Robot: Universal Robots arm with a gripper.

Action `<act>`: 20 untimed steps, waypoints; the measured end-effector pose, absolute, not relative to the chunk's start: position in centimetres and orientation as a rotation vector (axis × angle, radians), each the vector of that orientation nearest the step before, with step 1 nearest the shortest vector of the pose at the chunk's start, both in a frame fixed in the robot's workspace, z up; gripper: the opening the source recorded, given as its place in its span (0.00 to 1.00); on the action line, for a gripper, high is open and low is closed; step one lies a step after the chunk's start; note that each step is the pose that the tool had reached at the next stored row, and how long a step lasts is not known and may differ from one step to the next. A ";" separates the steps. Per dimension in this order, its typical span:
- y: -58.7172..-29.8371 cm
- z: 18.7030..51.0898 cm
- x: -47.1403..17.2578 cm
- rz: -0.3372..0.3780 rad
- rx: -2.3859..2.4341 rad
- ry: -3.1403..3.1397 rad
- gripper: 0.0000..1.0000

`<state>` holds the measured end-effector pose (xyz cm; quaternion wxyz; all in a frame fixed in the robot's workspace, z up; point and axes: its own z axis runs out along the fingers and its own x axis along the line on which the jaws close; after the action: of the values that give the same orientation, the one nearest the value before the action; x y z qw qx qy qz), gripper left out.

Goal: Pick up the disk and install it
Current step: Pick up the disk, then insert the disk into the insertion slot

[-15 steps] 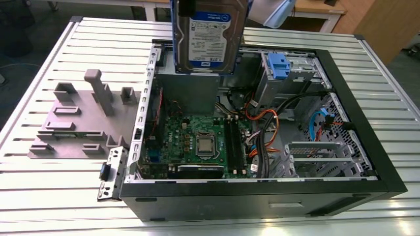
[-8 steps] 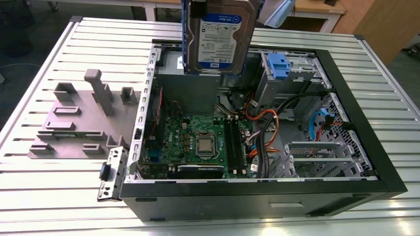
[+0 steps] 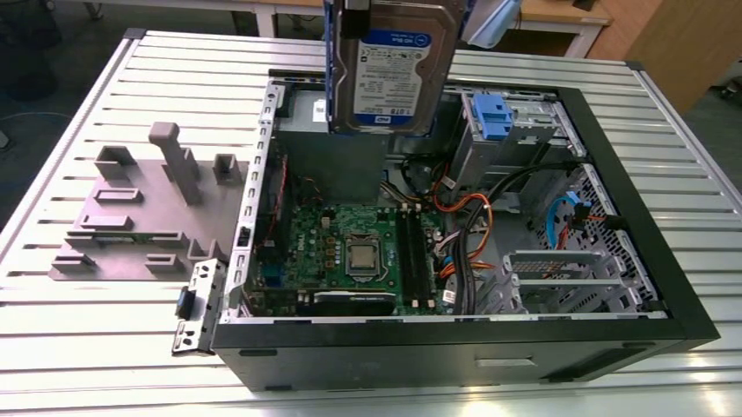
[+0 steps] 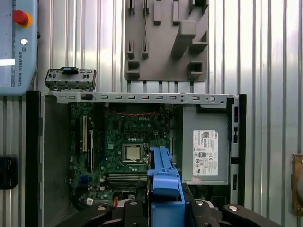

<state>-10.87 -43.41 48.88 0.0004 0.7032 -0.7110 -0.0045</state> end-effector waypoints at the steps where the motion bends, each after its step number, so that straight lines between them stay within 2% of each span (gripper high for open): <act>1: -43.4 48.9 -10.7 -0.014 2.209 -2.233 0.36; 20: -44.0 48.7 -10.2 -0.013 2.208 -2.232 0.36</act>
<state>-10.20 -43.99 48.73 0.0008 0.7032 -0.7110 -0.0041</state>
